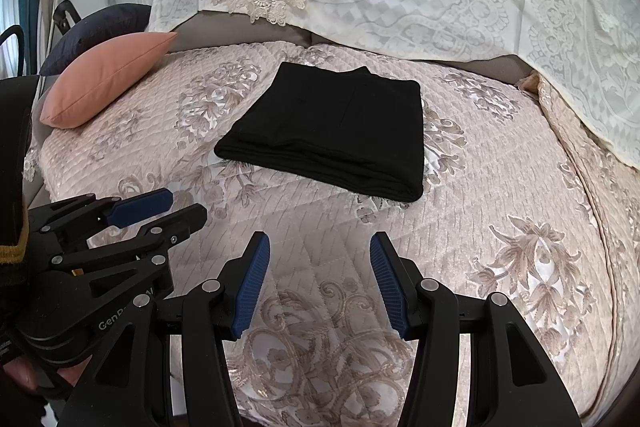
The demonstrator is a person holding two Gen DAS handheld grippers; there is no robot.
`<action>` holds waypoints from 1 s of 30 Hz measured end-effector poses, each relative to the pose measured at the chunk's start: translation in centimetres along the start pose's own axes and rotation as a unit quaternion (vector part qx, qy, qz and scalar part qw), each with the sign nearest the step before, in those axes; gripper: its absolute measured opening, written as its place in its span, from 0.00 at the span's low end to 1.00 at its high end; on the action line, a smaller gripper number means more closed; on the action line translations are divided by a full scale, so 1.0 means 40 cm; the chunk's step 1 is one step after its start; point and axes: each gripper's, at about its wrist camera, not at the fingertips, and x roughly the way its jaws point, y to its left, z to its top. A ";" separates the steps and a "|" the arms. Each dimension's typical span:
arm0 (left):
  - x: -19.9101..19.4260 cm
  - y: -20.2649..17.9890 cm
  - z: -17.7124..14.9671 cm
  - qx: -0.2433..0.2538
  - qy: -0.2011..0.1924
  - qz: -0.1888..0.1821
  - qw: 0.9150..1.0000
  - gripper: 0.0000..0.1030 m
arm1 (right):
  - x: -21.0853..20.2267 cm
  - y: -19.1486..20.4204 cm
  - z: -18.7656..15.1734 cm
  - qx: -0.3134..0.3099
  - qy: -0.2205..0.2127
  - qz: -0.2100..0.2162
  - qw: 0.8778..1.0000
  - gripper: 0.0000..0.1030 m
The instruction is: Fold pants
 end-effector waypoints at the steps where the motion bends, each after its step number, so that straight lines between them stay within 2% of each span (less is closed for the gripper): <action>1: 0.000 -0.001 0.000 0.000 0.000 0.000 1.000 0.35 | 0.000 0.000 0.000 0.000 0.000 0.000 1.000 0.51; 30: 0.006 -0.004 -0.004 0.002 0.007 0.000 1.000 0.35 | -0.006 -0.002 -0.001 -0.001 -0.003 0.000 1.000 0.51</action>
